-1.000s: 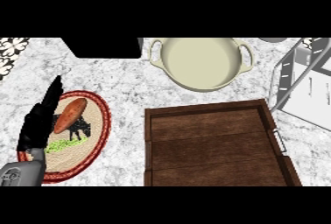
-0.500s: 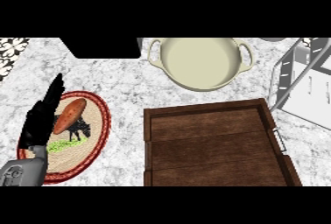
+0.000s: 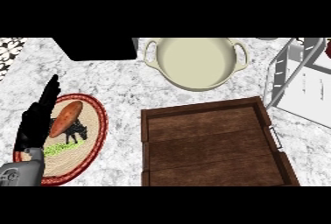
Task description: Pick the bell pepper from the tray and place it in the tiered basket
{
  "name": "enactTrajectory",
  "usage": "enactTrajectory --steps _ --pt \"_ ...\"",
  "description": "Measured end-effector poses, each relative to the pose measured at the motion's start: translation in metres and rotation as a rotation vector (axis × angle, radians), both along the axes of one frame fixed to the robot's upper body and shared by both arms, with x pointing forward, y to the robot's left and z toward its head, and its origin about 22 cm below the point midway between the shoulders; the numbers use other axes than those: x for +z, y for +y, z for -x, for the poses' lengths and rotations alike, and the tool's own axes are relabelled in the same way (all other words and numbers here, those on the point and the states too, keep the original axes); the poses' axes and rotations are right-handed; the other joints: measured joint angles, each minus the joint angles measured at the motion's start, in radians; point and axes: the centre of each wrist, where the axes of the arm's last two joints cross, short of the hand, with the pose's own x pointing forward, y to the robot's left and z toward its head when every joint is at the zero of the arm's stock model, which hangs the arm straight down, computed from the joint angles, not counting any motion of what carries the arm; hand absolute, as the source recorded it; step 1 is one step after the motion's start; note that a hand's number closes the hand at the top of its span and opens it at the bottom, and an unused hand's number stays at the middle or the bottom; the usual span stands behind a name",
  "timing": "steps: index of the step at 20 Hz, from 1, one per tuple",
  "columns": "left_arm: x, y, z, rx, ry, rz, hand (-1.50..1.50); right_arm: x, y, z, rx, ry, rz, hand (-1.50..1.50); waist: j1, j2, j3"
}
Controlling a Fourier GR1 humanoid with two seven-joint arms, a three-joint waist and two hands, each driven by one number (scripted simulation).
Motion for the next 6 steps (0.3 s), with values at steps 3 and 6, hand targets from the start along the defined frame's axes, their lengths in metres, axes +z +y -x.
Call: enactTrajectory --steps 3,6 --pt "-0.006 0.005 0.003 0.003 0.004 -0.001 0.0 -0.002 -0.018 0.039 -0.001 -0.013 -0.026 -1.5 -0.002 0.001 0.0" --pt "-0.005 0.008 0.008 0.002 -0.003 0.003 0.0 -0.007 -0.034 0.078 0.013 -0.055 -0.045 -1.5 -0.001 0.0 0.0"
